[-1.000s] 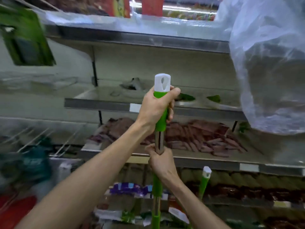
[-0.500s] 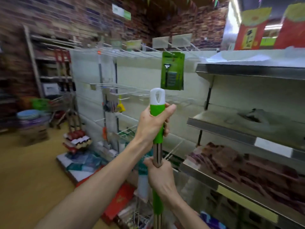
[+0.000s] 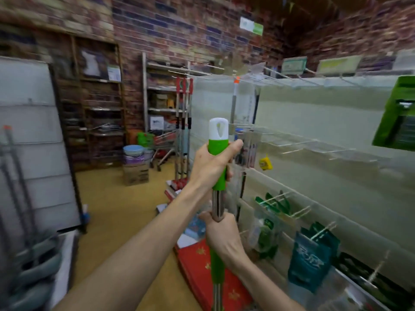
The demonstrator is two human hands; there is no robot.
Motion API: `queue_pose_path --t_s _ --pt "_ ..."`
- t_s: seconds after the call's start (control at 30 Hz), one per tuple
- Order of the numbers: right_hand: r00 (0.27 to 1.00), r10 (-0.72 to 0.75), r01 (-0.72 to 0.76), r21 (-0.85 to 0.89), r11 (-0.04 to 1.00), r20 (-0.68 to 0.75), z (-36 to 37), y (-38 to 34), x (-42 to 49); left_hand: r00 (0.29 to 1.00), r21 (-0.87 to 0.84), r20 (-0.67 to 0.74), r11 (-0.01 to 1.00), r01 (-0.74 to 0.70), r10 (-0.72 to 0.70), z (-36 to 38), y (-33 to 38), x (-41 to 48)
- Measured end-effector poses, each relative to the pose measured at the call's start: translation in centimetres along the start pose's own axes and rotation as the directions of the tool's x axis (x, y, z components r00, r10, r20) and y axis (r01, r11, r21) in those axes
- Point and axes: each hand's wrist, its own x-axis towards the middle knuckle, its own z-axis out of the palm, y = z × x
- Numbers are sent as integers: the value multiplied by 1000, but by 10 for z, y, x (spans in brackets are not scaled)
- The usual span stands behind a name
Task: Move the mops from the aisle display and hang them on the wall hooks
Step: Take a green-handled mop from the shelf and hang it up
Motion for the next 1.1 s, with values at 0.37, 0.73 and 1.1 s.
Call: queue_pose_path --t_s 0.37,0.73,1.1 --pt "977 -61 44 86 995 203 176 -32 151 983 126 -181 992 -11 34 -169 -38 135" --pt "925 -71 32 110 993 372 319 -63 355 951 236 -298 972 -12 84 -299 -89 322" --pt "908 -110 65 122 990 404 433 -95 516 943 300 -276 949 -97 184 -414 -132 481"
